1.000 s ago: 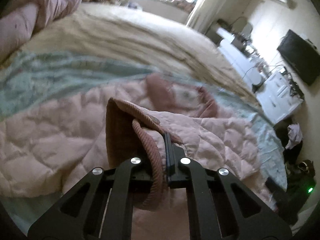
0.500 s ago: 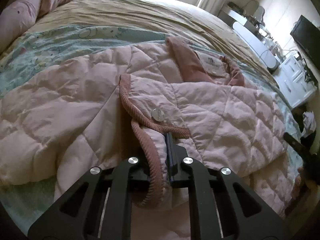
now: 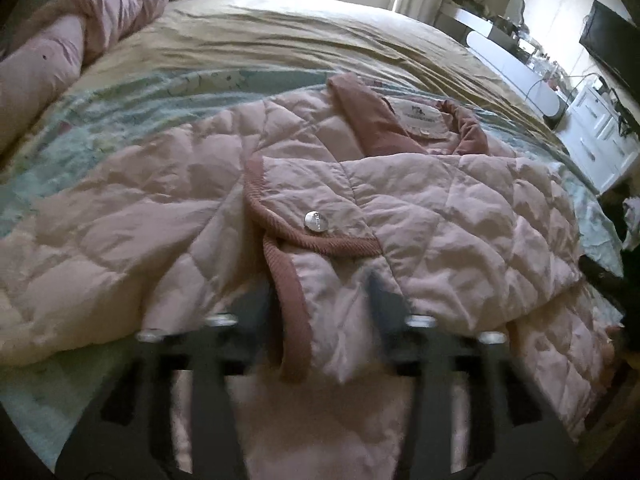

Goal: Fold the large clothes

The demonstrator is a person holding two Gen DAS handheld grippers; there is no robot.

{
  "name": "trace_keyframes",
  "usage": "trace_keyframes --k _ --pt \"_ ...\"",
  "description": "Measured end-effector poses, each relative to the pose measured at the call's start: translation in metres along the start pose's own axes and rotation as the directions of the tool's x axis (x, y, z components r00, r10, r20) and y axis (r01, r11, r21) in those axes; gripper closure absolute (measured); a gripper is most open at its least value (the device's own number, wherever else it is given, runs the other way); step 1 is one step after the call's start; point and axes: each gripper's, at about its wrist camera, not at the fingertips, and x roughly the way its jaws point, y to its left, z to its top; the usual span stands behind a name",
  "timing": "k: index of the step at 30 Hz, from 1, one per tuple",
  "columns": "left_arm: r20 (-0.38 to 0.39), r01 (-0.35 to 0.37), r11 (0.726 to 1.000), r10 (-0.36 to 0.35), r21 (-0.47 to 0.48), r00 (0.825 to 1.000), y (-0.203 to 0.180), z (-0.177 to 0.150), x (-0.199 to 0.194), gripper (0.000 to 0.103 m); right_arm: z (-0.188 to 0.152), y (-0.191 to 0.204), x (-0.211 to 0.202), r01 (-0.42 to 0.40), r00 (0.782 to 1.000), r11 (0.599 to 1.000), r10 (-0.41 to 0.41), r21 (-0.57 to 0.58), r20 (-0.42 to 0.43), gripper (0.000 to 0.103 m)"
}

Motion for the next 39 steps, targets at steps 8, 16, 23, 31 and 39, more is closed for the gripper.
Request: trace_keyframes --k 8,16,23,31,39 --pt "0.016 -0.053 0.999 0.053 -0.01 0.998 -0.004 -0.009 -0.03 0.009 -0.008 0.01 -0.05 -0.028 0.996 0.999 0.03 -0.022 0.085 0.005" --pt "0.035 -0.121 0.993 0.121 0.0 0.992 -0.007 -0.027 -0.055 0.009 -0.012 0.016 -0.076 -0.047 0.992 0.998 0.05 -0.031 0.118 0.004" --pt "0.063 -0.08 0.997 0.081 -0.015 0.995 -0.007 -0.036 -0.077 0.009 -0.017 0.034 -0.088 -0.058 0.99 0.997 0.065 -0.058 0.128 0.004" --pt "0.074 -0.077 0.997 0.08 -0.031 0.994 0.006 -0.043 -0.094 0.009 -0.022 0.065 -0.096 -0.087 0.986 0.99 0.101 -0.111 0.131 0.004" --pt "0.092 -0.119 0.991 0.124 -0.059 0.988 0.03 -0.05 -0.112 0.009 -0.028 0.106 -0.1 -0.119 0.982 0.978 0.142 -0.173 0.127 0.004"
